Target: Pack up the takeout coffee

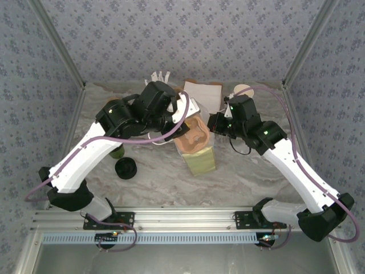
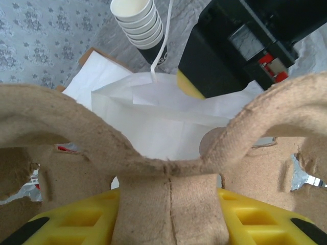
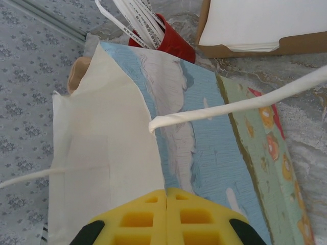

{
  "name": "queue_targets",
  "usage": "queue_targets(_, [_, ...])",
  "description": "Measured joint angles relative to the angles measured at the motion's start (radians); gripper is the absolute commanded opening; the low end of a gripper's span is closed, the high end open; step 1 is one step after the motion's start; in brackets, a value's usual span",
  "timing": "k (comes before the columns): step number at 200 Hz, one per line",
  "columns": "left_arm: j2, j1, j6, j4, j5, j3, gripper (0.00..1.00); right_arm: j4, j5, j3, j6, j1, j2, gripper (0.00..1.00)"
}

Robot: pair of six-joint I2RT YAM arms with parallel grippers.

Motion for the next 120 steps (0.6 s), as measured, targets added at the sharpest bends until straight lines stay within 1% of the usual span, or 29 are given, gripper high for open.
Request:
queue_targets(68, [0.021, 0.023, 0.028, -0.038, -0.008, -0.003, 0.42, 0.008, -0.001, 0.002, 0.006, 0.048, 0.000, 0.07])
queue_targets(120, [0.044, 0.039, 0.035, -0.051, -0.007, -0.027, 0.42, 0.009, -0.004, 0.002, 0.006, 0.061, 0.000, 0.07])
